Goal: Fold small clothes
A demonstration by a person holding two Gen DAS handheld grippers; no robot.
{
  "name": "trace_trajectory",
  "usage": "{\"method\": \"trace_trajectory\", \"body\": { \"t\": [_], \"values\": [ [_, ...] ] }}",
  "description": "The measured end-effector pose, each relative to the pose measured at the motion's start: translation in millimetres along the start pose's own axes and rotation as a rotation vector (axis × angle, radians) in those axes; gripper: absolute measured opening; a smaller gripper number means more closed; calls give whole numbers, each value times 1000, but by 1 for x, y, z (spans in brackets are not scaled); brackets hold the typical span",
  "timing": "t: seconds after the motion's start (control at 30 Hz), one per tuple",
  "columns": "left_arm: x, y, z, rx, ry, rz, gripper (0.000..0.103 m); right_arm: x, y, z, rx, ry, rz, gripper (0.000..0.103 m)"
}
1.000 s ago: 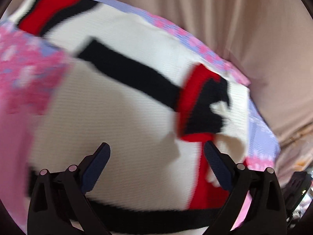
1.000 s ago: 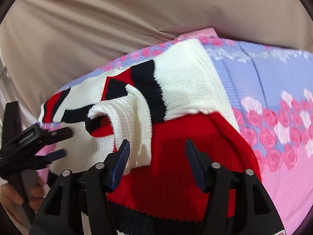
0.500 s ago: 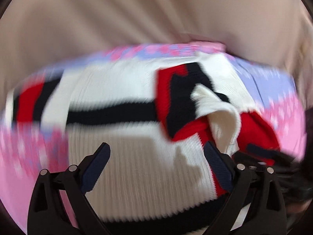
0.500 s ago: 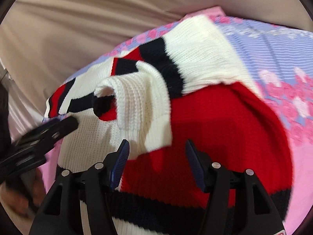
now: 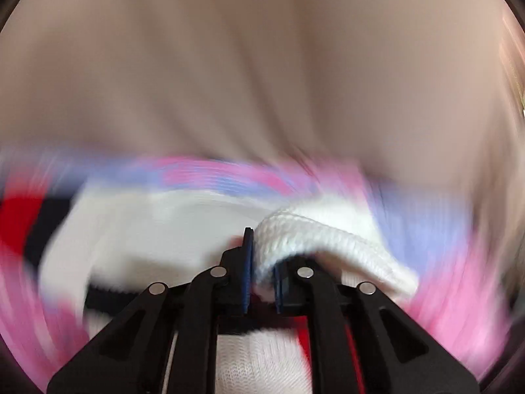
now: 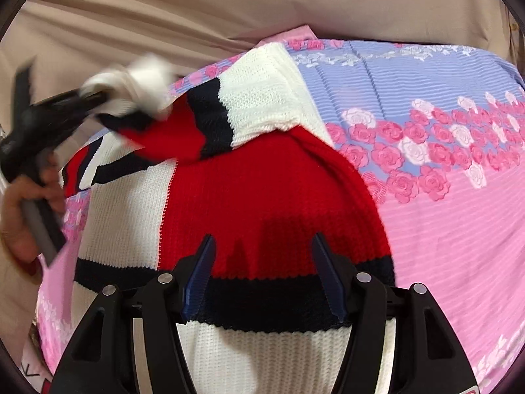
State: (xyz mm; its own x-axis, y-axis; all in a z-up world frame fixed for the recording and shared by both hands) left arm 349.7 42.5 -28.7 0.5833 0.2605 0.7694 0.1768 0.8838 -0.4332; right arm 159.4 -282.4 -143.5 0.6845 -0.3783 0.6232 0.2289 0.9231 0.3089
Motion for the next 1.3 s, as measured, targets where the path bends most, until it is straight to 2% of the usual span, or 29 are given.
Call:
{"method": "trace_trajectory", "body": {
  "t": [0.03, 0.07, 0.13, 0.17, 0.2, 0.27, 0.33, 0.4, 0.5, 0.57, 0.6, 0.63, 0.67, 0.7, 0.77, 0.8, 0.87, 0.9, 0.93, 1.03, 1.1, 1.17, 1.2, 1.27, 1.3],
  "values": [
    [-2, 33, 6, 40, -3, 153, 15, 1, -1, -2, 0, -1, 1, 61],
    [-15, 68, 6, 136, 39, 241, 18, 3, -3, -8, 3, 4, -4, 61],
    [-33, 88, 5, 211, 94, 235, 18, 7, -4, -17, 26, 15, -15, 61],
    [-45, 96, 6, 251, 129, 242, 27, 12, -2, -22, 42, 13, -14, 61],
    [-49, 98, 7, 249, 141, 254, 34, 17, 1, -27, 55, 13, -8, 61],
    [-54, 98, 11, 255, 136, 273, 67, 28, 7, -40, 82, 12, -9, 61],
    [-53, 95, 10, 268, 121, 269, 75, 42, 10, -58, 132, 26, -47, 61],
    [-50, 95, 6, 267, 116, 267, 75, 57, 16, -79, 172, 35, -87, 61],
    [-42, 103, -2, 260, 107, 313, 73, 73, 16, -100, 172, 14, -132, 60],
    [-39, 113, -7, 244, 99, 333, 60, 83, 14, -111, 167, -1, -181, 42],
    [-36, 113, -11, 240, 107, 325, 48, 89, 10, -113, 164, -13, -197, 9],
    [-34, 110, -18, 229, 120, 305, 27, 98, 5, -110, 160, -48, -216, 10],
    [-33, 108, -19, 198, 131, 294, 15, 100, -1, -101, 153, -93, -230, 9],
    [-32, 104, -24, 160, 147, 285, 12, 104, -9, -90, 135, -144, -244, 9],
    [-31, 87, -29, 101, 142, 239, 12, 107, -29, -72, 76, -219, -270, 9],
    [-32, 80, -31, 95, 143, 211, 12, 105, -41, -71, 25, -222, -278, 9],
    [-43, 64, -47, 106, 182, 153, 12, 99, -59, -89, -36, -146, -295, 9],
    [-50, 62, -55, 121, 207, 144, 12, 94, -66, -96, -20, -123, -319, 9],
    [-56, 62, -61, 138, 228, 151, 12, 94, -65, -94, -13, -134, -324, 9],
    [-58, 68, -58, 138, 195, 207, 14, 102, -50, -83, -18, -170, -252, 10],
    [-59, 70, -58, 126, 199, 220, 14, 99, -45, -93, -87, -111, -172, 11],
    [-57, 73, -47, 129, 206, 217, 17, 91, -50, -88, -74, -106, -182, 13],
    [-54, 76, -37, 115, 191, 232, 19, 88, -52, -81, -92, -94, -184, 15],
    [-45, 92, -12, 108, 125, 252, 32, 75, -57, -58, -131, -97, -167, 20],
    [-40, 104, 1, 136, 92, 259, 49, 67, -57, -47, -135, -102, -156, 23]
  ]
}}
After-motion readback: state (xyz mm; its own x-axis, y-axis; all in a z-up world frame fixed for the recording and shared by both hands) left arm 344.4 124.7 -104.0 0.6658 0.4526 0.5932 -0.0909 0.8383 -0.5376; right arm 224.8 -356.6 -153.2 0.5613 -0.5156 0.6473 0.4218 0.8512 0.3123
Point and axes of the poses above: each gripper's, at about its wrist camera, not at the fingertips, and z roughly against the way its jaws point, y to its left, x to its top, the point moved 2 cm from there along -z, roughly the way its jaws point, and after that the axes turned 4 degrees about -y, right-handed, at the moved point
